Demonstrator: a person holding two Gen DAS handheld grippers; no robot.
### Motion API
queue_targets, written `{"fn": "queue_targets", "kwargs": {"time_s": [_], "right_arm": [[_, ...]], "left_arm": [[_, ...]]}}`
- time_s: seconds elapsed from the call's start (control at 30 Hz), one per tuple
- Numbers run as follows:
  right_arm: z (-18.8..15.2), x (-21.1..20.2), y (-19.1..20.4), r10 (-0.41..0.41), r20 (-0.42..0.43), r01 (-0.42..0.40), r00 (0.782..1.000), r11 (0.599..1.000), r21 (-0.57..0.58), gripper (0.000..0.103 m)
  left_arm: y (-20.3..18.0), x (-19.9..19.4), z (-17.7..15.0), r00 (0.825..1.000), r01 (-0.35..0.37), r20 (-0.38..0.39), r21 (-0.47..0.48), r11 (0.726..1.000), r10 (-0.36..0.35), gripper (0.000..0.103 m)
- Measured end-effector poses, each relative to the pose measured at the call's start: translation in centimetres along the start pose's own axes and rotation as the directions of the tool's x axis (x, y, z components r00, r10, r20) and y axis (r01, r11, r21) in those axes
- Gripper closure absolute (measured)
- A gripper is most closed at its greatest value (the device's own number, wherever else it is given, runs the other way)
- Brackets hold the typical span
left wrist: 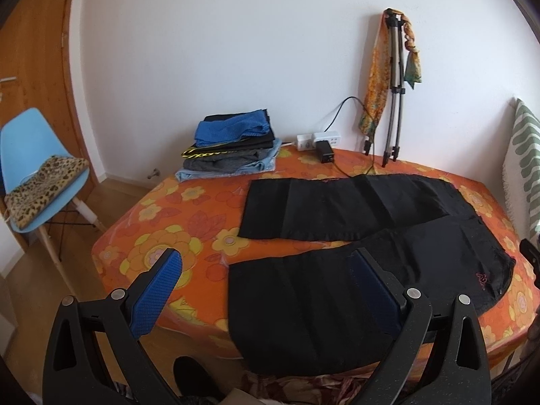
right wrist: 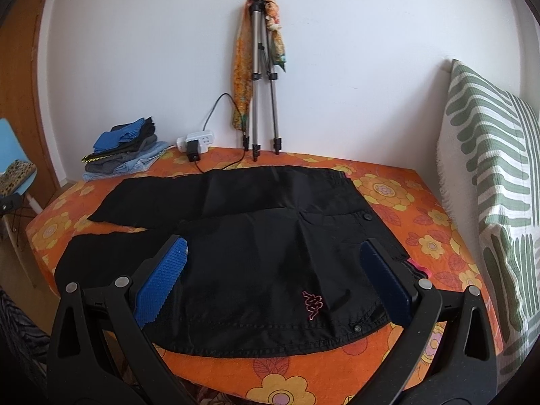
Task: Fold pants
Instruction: 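Move the right gripper to the trouser waistband and close on it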
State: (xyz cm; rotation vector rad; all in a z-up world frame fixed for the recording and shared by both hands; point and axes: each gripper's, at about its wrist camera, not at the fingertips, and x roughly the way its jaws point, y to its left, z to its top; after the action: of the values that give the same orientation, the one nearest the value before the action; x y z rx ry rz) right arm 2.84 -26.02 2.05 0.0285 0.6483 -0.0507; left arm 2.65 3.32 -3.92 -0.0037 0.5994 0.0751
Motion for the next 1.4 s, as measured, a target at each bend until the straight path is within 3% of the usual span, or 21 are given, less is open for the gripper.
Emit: {"fn": "queue_targets", "kwargs": {"time_s": [0.3, 0.43, 0.57, 0.8, 0.93, 1.1, 1.27, 1.4], "right_arm": [[-0.9, 0.7, 2.4, 0.077, -0.032, -0.080, 0.997, 0.992, -0.101, 0.000], [-1.6, 1.1, 4.2, 0.154, -0.058, -0.163, 0.986, 0.962, -0.220, 0.000], [-2.4, 2.2, 5.8, 0.225, -0.136, -0.257, 0.965, 0.921, -0.292, 0.000], [-4.8, 4.3, 10.4, 0.293, -0.310, -0.406, 0.904, 0.815, -0.414, 0.016], [-6.5, 5.2, 13.1, 0.310, -0.388, -0.474, 0.868, 0.748, -0.465, 0.033], [-8.3, 5.8, 16.7, 0.335, -0.450, -0.543, 0.828, 0.678, -0.495, 0.045], [-9.9, 6.7, 19.8, 0.322, -0.477, -0.567, 0.818, 0.589, -0.576, 0.053], [-10.7, 7.5, 21.2, 0.297, -0.485, -0.561, 0.822, 0.565, -0.605, 0.056]], "left_arm": [[2.4, 1.0, -0.6, 0.998, -0.033, -0.050, 0.069, 0.997, 0.037, 0.010], [3.6, 1.4, -1.0, 0.996, -0.047, -0.070, 0.091, 0.995, 0.053, 0.023], [5.0, 1.9, -2.0, 0.996, 0.002, -0.089, 0.076, 0.997, 0.005, 0.037], [5.3, 3.4, -4.6, 0.983, 0.034, -0.181, 0.130, 0.991, -0.010, 0.058], [4.6, 3.7, -5.7, 0.976, 0.081, -0.216, 0.180, 0.980, -0.042, 0.069], [3.3, 3.8, -6.5, 0.970, 0.131, -0.233, 0.249, 0.960, -0.072, 0.075], [3.4, 3.9, -6.2, 0.967, 0.150, -0.238, 0.231, 0.961, -0.094, 0.075], [3.7, 3.7, -5.9, 0.968, 0.156, -0.229, 0.226, 0.962, -0.104, 0.076]]}}
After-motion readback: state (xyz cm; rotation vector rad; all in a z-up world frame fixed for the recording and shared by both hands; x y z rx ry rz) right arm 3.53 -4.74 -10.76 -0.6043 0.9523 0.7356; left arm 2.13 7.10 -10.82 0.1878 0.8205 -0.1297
